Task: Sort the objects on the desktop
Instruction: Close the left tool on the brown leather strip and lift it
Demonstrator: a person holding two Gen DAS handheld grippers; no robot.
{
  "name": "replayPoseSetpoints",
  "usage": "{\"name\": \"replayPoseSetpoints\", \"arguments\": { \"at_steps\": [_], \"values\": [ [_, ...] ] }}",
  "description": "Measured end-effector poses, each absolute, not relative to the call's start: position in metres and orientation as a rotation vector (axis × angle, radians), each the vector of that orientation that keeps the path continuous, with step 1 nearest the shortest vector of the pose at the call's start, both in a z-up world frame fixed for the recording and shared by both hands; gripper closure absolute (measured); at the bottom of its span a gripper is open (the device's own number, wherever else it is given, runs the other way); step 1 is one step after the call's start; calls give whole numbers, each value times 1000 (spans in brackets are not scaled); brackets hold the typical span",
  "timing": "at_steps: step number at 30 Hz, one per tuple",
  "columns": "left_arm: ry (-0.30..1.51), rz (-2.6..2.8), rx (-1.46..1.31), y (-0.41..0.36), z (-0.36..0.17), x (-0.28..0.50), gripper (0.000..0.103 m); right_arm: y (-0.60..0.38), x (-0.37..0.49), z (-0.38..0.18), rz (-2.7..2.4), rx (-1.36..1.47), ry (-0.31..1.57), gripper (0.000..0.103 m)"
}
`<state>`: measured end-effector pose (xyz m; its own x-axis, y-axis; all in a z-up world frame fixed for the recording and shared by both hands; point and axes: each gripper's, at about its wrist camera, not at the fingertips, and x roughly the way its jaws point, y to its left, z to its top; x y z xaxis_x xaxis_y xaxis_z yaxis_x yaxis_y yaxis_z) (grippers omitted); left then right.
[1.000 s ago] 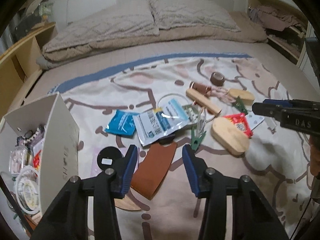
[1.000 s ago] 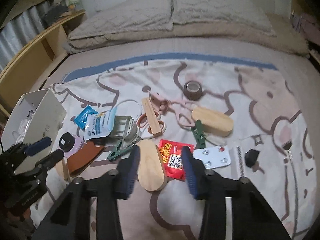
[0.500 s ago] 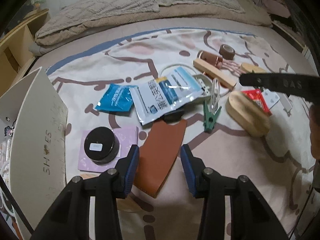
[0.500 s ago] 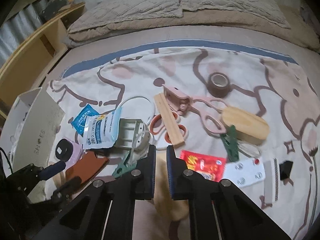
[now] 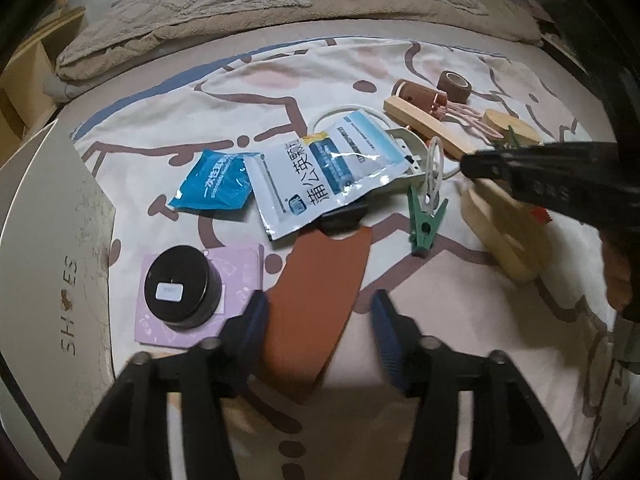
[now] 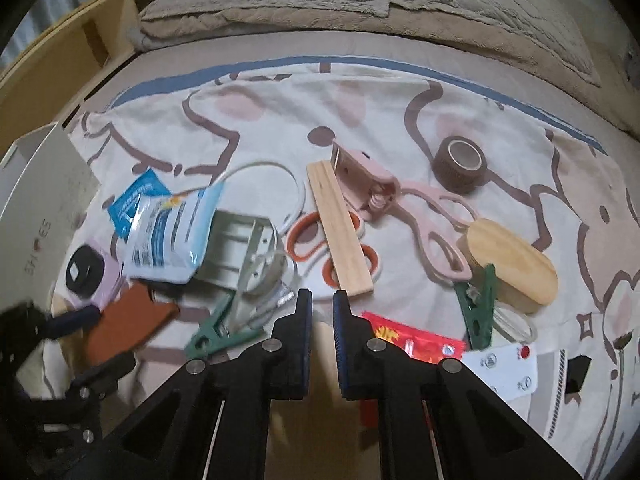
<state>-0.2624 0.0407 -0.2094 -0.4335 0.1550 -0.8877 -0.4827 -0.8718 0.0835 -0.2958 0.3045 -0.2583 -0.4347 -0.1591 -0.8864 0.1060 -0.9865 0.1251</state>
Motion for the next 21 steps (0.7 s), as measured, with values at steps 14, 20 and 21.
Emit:
{"name": "replayPoseSetpoints", "arguments": {
  "at_steps": [14,20,21],
  "values": [
    [507,2359,-1415,44,-221,-273,36,311,-255,-260,-2428,1611,-63,92],
    [531,2376,-1398,46,-224,-273,35,314,-234,-260,-2392,1608,-48,92],
    [533,2379,-1396,46,-224,-273,35,315,-230,-260,-2383,1607,-48,92]
  ]
}}
